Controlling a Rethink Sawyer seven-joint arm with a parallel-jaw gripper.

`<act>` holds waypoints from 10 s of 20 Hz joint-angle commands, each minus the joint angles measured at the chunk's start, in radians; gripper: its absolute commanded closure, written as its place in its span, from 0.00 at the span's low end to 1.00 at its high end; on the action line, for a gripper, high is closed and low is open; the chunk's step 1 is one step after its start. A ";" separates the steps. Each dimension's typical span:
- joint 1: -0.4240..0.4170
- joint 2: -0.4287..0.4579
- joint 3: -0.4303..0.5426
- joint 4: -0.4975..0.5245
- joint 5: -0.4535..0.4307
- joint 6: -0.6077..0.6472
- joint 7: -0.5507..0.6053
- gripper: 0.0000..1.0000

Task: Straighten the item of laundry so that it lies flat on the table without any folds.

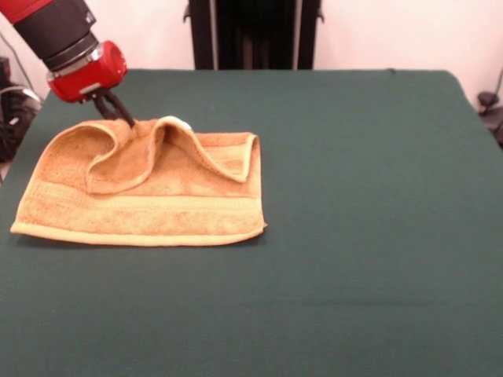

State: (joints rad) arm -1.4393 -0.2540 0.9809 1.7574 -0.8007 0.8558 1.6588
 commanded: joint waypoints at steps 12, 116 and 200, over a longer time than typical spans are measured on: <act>0.029 0.109 -0.021 0.072 -0.043 -0.042 -0.322 1.00; -0.090 -0.004 0.092 0.253 0.234 0.103 -0.066 0.00; 0.694 -0.145 -0.223 -0.451 0.446 0.160 -0.106 0.00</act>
State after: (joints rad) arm -0.8131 -0.4454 0.8327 1.3987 -0.3301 0.9080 1.6347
